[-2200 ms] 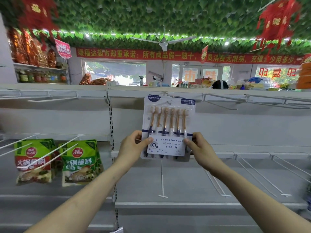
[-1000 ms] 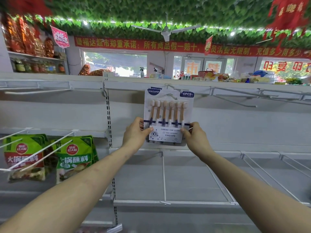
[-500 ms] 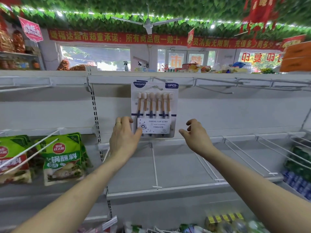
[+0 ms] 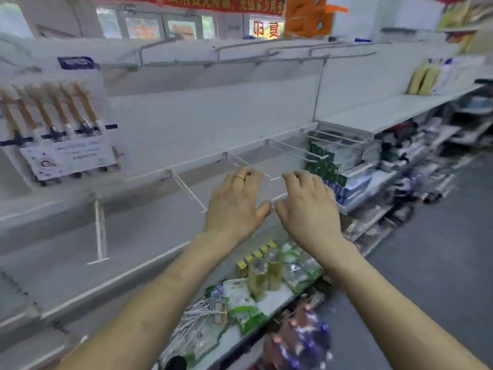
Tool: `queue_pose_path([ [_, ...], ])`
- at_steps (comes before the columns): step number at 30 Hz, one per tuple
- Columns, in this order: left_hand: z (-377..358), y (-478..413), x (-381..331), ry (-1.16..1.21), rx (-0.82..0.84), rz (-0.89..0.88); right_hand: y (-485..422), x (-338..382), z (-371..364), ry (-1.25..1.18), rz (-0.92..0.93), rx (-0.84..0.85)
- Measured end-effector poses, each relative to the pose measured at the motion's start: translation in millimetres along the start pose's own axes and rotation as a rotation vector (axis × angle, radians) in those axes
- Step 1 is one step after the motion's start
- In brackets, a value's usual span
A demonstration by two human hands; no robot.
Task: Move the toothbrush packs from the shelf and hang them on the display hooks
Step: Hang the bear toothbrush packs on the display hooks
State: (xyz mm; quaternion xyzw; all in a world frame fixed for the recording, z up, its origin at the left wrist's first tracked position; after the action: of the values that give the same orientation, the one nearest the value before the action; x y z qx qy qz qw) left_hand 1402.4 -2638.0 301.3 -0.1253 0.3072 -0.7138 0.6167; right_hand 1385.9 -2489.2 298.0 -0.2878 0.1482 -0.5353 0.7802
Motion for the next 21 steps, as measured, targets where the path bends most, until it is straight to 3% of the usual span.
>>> queue_pose_path([
  [8,-151.7,-54.6,-208.8,0.086,0.104,-0.241,50.4,-239.9,27.6,0.195,-0.234,0.022],
  [13,-247.2,-69.4,-326.9,0.138,0.195,-0.372,111.2,-381.8,28.3,0.281,-0.421,0.121],
  [21,-378.2,-100.6,-474.0,0.202,0.346,-0.559,161.1,-544.7,-1.9,0.329,-0.686,0.303],
])
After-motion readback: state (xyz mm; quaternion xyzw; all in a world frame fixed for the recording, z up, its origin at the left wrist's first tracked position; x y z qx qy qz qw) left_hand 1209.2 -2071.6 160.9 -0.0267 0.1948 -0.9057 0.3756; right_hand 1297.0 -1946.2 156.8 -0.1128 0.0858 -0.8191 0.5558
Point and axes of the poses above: each hand's wrist, its own y-axis away from the middle knuckle, its own z-axis out of the back of the hand, x = y × z, the point moved 5 cm from there along -y, towards the middle knuckle, and after that the axes turned 2 degrees about -x, right-handed, at the moved point
